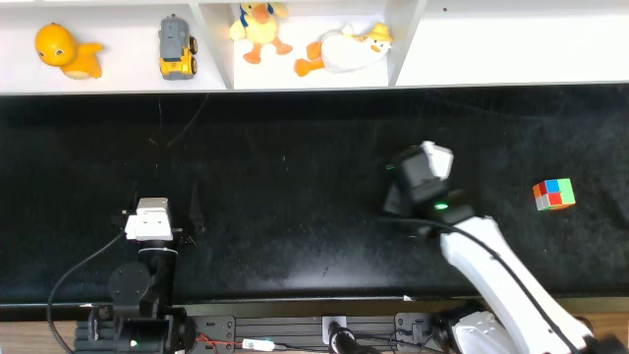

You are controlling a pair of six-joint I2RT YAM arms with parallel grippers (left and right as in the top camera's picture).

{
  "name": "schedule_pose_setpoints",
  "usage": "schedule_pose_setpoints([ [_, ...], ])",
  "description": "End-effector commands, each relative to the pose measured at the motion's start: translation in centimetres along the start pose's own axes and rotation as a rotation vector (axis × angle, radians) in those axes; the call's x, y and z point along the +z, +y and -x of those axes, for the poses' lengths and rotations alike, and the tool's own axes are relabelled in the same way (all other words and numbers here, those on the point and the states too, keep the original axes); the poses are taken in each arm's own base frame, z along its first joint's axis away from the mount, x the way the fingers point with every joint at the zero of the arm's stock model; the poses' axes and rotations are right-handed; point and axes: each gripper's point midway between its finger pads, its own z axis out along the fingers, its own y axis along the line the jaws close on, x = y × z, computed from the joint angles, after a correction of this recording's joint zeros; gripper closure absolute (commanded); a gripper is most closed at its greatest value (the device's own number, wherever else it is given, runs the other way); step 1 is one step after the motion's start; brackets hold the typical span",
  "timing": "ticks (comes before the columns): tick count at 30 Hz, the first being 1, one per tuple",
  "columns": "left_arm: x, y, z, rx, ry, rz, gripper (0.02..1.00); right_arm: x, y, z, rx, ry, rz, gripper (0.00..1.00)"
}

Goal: Store Toys

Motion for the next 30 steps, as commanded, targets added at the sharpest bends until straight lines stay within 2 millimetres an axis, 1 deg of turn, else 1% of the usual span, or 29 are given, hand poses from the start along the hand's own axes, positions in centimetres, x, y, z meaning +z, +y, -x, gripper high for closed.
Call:
schedule_pose_setpoints([
  [1, -0.1, -0.3, 0.1, 0.013, -0.009, -0.018, 0.020, -2.0, -1.3, 3.1, -0.097, -0.038, 0.066, 0.888],
  [3, -0.1, -0.3, 0.1, 0.013, -0.009, -0.017, 0.020, -2.5, -2.1, 4.6, -0.115, -0.050, 0.061, 0.908],
  [5, -0.1, -0.3, 0.1, 0.013, -0.009, -0.018, 0.020, -2.9, -2.3, 6.2, -0.145, -0.064, 0.057, 0.899],
  [9, -0.1, -0.3, 0.1, 0.013, -0.009, -0.018, 0.020, -3.5, -1.0, 9.7, -0.278, -0.098, 0.061, 0.888],
  [13, -0.1, -0.3, 0.1, 0.013, -0.009, -0.018, 0.020, -3.5, 0.6, 14.0, -0.406, -0.127, 0.038, 0.893],
  [17, -0.1, -0.3, 0.1, 0.013, -0.009, -0.018, 0.020, -3.0, 1.5, 18.0, -0.462, -0.154, -0.013, 0.910],
  [20, -0.1, -0.3, 0.1, 0.013, -0.009, -0.018, 0.020, -2.5, 2.1, 20.2, -0.488, -0.171, -0.040, 0.917],
  [24, -0.1, -0.3, 0.1, 0.013, -0.009, -0.018, 0.023, -1.0, 2.3, 22.4, -0.516, -0.185, -0.095, 0.912],
  [30, -0.1, -0.3, 0.1, 0.013, -0.009, -0.018, 0.020, 1.5, 3.2, 24.0, -0.522, -0.191, -0.098, 0.904],
])
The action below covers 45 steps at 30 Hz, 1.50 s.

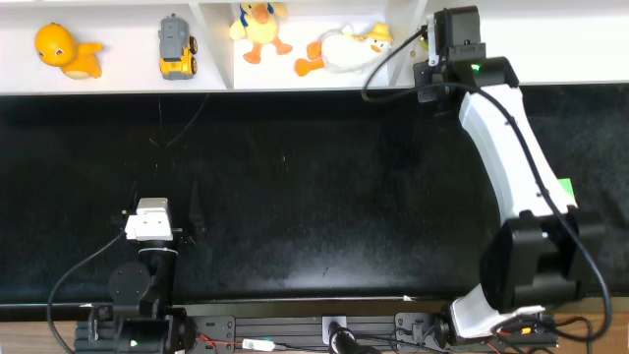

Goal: Store Toys

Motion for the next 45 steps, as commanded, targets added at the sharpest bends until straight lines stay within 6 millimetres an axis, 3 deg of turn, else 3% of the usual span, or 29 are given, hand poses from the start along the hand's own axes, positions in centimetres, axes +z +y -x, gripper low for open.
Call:
schedule_pose_setpoints([
  [1, -0.1, -0.3, 0.1, 0.013, -0.009, -0.018, 0.020, 1.4, -0.5, 2.0, -0.012, -0.034, -0.032, 0.904],
  [7, -0.1, -0.3, 0.1, 0.013, -0.009, -0.018, 0.020, 3.2, -0.3, 3.5, 0.000, -0.088, -0.037, 0.855],
  [12, -0.1, -0.3, 0.1, 0.013, -0.009, -0.018, 0.020, 3.4, -0.4, 2.8, 0.002, -0.061, -0.036, 0.663],
  [13, -0.1, -0.3, 0.1, 0.013, -0.009, -0.018, 0.020, 3.2, -0.4, 2.6, 0.000, -0.052, -0.035, 0.584],
  [14, -0.1, -0.3, 0.1, 0.013, -0.009, -0.018, 0.020, 2.4, -0.5, 2.2, -0.002, -0.037, -0.034, 0.478],
  [18, -0.1, -0.3, 0.1, 0.013, -0.009, -0.018, 0.020, 0.2, -0.7, 0.2, -0.010, -0.001, -0.030, 0.465],
  [25, -0.1, -0.3, 0.1, 0.013, -0.009, -0.018, 0.020, -4.7, -0.8, -8.9, -0.012, 0.020, -0.029, 0.371],
  [27, -0.1, -0.3, 0.1, 0.013, -0.009, -0.018, 0.023, -6.3, -0.8, -11.6, -0.009, 0.003, -0.030, 0.226],
  [28, -0.1, -0.3, 0.1, 0.013, -0.009, -0.018, 0.020, -7.2, -0.8, -12.8, -0.008, -0.005, -0.030, 0.012],
  [31, -0.1, -0.3, 0.1, 0.013, -0.009, -0.018, 0.020, -9.9, -0.9, -15.3, 0.003, -0.064, -0.029, 0.003],
  [37, -0.1, -0.3, 0.1, 0.013, -0.009, -0.018, 0.020, -15.2, -1.7, -17.3, 0.034, -0.228, -0.046, 0.005],
  [40, -0.1, -0.3, 0.1, 0.013, -0.009, -0.018, 0.020, -17.8, -2.2, -17.2, 0.056, -0.339, -0.058, 0.005],
  [45, -0.1, -0.3, 0.1, 0.013, -0.009, -0.018, 0.020, -20.5, -2.3, -17.1, 0.083, -0.460, -0.047, 0.005],
])
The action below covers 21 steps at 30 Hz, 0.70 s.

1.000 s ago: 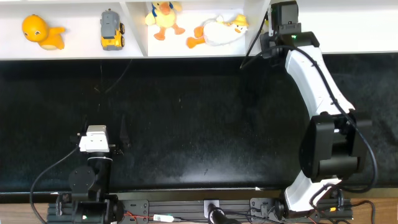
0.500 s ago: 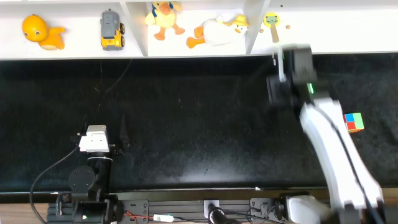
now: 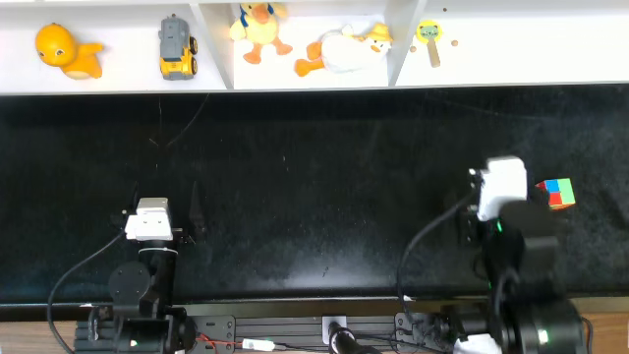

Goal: Store Toys

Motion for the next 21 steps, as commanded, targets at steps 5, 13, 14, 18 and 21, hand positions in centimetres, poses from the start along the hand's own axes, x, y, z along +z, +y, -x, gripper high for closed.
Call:
schedule_pose_setpoints([
  [5, -0.1, -0.3, 0.1, 0.013, -0.009, -0.018, 0.020, -1.7, 1.3, 1.7, 0.049, -0.142, 0.092, 0.007],
  [13, -0.1, -0.3, 0.1, 0.013, -0.009, -0.018, 0.020, 1.3, -3.7, -1.4, 0.096, 0.054, -0.085, 0.005],
  [14, -0.1, -0.3, 0.1, 0.013, -0.009, -0.018, 0.023, 1.7, -4.4, -2.0, 0.092, 0.089, -0.102, 0.003],
  [18, -0.1, -0.3, 0.1, 0.013, -0.009, -0.018, 0.020, 3.9, -6.1, -4.4, 0.128, 0.218, -0.087, 0.003],
  [21, -0.1, -0.3, 0.1, 0.013, -0.009, -0.018, 0.020, 5.5, -7.3, -6.6, 0.149, 0.320, -0.054, 0.003],
])
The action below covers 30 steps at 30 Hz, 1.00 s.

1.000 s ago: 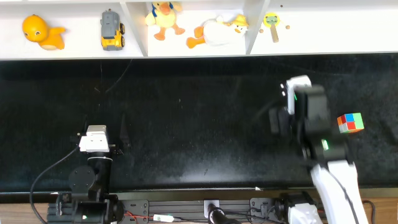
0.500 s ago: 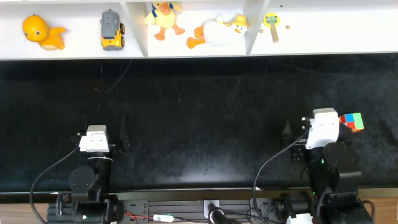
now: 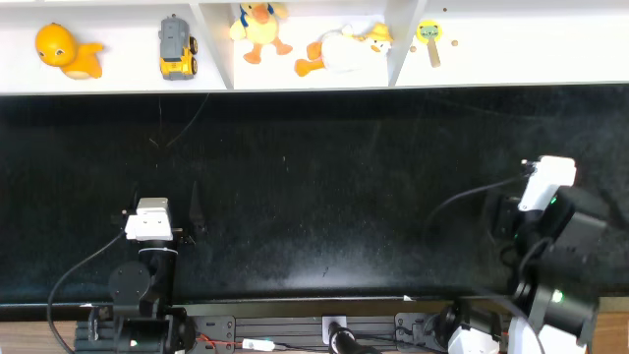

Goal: Store Toys

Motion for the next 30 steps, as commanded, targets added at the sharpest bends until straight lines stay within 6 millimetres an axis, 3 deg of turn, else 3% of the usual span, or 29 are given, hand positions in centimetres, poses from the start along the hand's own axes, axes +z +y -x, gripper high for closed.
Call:
schedule_pose_setpoints([
  [1, -0.1, -0.3, 0.1, 0.013, -0.009, -0.018, 0.020, 3.1, -0.9, -2.2, -0.038, 0.136, 0.087, 0.003],
  [6, -0.1, -0.3, 0.1, 0.013, -0.009, -0.018, 0.020, 5.1, -2.7, -3.9, -0.012, 0.194, 0.173, 0.003],
  [15, -0.1, -0.3, 0.1, 0.013, -0.009, -0.018, 0.020, 7.7, -9.1, -5.5, -0.004, 0.198, 0.064, 0.003],
  [21, -0.1, -0.3, 0.1, 0.013, -0.009, -0.018, 0.020, 10.3, -11.2, -6.2, -0.032, 0.222, 0.035, 0.003],
  [30, -0.1, -0.3, 0.1, 0.014, -0.009, -0.018, 0.020, 12.8, -12.3, -5.8, -0.023, 0.234, 0.073, 0.003],
])
